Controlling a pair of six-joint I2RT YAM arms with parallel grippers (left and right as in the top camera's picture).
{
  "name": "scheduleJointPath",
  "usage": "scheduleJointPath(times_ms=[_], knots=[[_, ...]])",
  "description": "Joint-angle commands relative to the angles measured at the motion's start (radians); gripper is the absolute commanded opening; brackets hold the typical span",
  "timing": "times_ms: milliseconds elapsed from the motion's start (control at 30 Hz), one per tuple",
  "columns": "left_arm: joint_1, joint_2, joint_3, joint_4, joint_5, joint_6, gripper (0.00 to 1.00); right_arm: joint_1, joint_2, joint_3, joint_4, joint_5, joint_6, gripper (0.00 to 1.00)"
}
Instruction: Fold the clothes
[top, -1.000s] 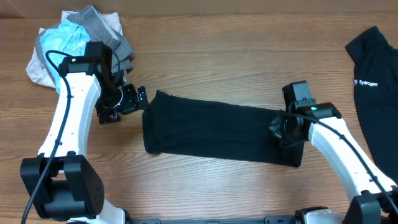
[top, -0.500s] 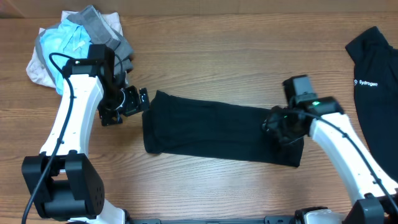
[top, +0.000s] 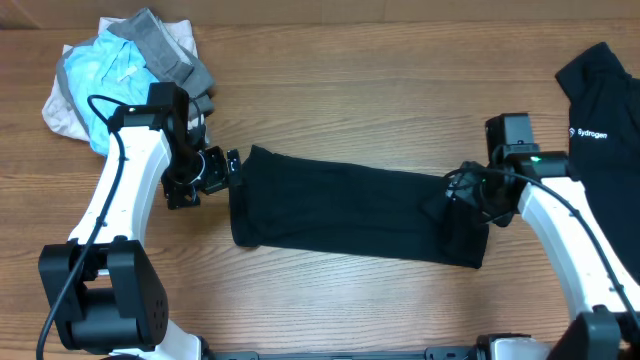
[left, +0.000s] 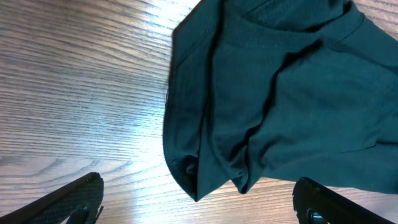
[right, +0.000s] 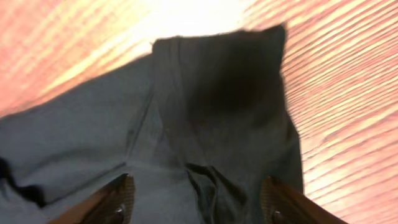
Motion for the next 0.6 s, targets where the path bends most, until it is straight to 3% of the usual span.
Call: scheduleJointPath(times_ms=[0,567], knots=[[-0.006,0.003,-0.016,0.000,0.011,-0.013,1.00,0.005,0.047,-0.018,0.006,-0.003,-0.022,0.68],[-0.006,0.003,-0.063,0.019,0.011,-0.039,1.00,0.055,0.098,-0.031,0.017,-0.007,-0.047,0.59]])
